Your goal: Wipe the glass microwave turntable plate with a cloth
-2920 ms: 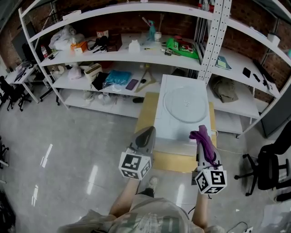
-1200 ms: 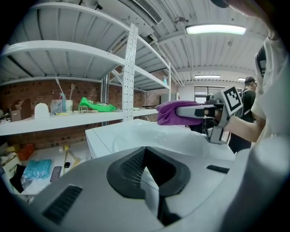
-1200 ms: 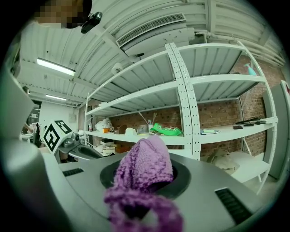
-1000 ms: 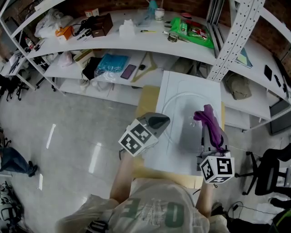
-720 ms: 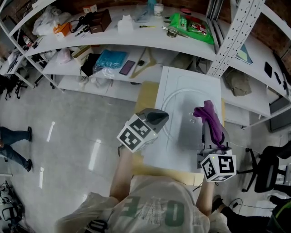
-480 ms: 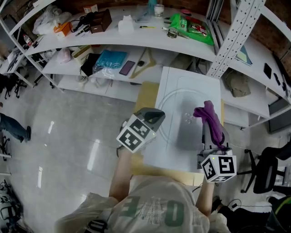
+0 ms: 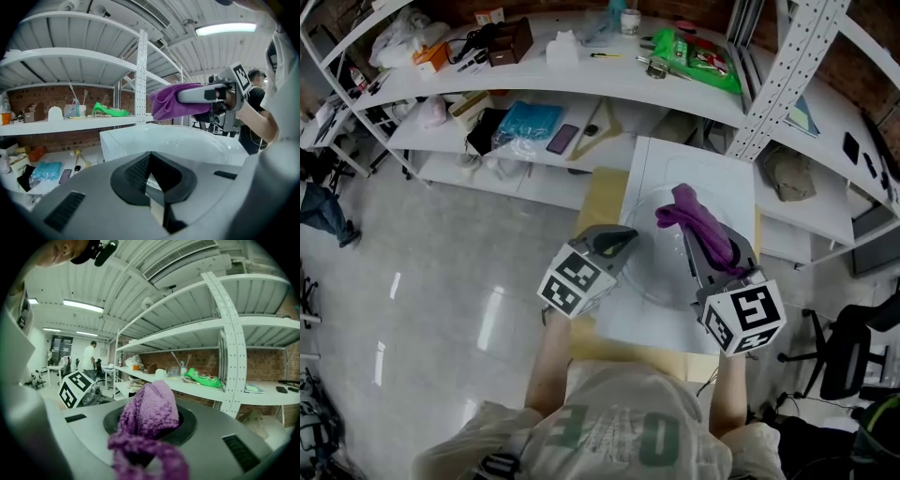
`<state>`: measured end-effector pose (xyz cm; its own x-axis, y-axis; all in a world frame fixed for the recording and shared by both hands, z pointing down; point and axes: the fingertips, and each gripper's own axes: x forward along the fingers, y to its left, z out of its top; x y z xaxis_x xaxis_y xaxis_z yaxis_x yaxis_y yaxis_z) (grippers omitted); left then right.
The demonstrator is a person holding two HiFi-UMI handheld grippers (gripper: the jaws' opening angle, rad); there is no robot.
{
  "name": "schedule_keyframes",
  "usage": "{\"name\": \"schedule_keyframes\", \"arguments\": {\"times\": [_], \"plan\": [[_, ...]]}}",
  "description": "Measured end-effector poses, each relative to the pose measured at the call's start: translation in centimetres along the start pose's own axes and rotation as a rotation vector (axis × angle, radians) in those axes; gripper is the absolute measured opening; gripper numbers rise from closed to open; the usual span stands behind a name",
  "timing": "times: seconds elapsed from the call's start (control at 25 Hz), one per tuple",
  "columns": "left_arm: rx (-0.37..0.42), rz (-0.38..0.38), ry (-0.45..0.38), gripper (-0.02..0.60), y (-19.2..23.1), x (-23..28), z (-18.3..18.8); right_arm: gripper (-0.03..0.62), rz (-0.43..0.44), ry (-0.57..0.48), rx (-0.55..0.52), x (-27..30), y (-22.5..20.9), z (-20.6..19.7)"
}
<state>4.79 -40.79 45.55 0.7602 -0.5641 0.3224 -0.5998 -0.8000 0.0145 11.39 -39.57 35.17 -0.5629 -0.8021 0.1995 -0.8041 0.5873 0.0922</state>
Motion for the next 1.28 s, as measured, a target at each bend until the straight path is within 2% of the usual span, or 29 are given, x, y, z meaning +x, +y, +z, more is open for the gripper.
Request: {"name": "schedule_keyframes", "arguments": {"times": [0.16,0.36,0.6,0.96,1.08,1.28], "plan": [[-0.011,0.002,-0.014,0.000,0.0,0.0,0.0,0.054,0.083,0.121,-0.087,3.8,1.2,-0.9],[-0.006,0.013,-0.020,0.000,0.0,0.0,-0.1,0.054,0.162,0.284,-0.121,6.5,2.2,-4.2],[-0.015,0.015,-0.044,0.001,-0.1,-0.2,0.0,0.054,0.231,0.332,-0.124,8.0,3.5,-5.3],[-0.006,0.002,-0.044,0.000,-0.1,-0.2,0.2,0.054,0.203,0.419,-0.216,9.6,1.9,-6.3],[-0.005,0.006,-0.036,0.001,0.0,-0.2,0.0,0.054,0.164,0.435,-0.241,10.0,0.5,-6.3],[0.006,0.012,-0.020,0.000,-0.1,-0.1,-0.2,0.054,0.092,0.440,-0.219,9.6,-2.1,-6.6]]}}
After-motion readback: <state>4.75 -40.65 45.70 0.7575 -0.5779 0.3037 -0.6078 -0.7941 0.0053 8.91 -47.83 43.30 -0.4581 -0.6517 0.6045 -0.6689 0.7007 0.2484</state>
